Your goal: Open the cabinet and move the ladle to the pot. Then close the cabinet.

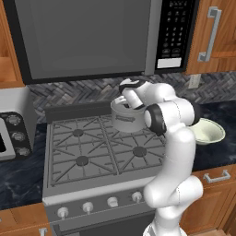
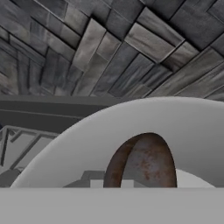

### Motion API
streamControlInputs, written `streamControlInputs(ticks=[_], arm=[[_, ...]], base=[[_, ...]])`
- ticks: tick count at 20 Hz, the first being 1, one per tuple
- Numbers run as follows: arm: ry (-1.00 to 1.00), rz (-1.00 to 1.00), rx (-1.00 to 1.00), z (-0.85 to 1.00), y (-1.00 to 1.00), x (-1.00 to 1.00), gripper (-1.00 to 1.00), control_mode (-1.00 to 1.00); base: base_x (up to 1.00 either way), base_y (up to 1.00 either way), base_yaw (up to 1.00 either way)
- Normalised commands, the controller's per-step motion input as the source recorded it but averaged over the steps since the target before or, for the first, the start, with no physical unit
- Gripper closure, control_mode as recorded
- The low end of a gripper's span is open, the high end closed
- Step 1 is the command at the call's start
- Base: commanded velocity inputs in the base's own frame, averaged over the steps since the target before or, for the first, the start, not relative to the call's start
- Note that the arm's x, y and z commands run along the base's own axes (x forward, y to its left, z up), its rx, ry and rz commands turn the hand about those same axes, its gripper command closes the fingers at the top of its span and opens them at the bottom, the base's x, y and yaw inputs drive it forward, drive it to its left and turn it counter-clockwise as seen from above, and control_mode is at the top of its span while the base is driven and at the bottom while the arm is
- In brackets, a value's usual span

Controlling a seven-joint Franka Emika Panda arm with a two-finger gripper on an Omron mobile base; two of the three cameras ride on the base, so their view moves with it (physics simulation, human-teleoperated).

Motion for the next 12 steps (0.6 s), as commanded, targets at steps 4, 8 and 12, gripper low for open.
streamControlInputs(ticks=[4, 8, 12], arm=[[0.0, 0.0, 0.0, -0.04, 0.0, 0.21, 1.0, -1.0], [0.0, 0.0, 0.0, -0.07, 0.01, 0.13, -1.0, -1.0], [0.0, 0.0, 0.0, -0.01, 0.0, 0.0, -1.0, -1.0]], base=[[0.0, 0.0, 0.0], [0.0, 0.0, 0.0], [0.0, 0.0, 0.0]])
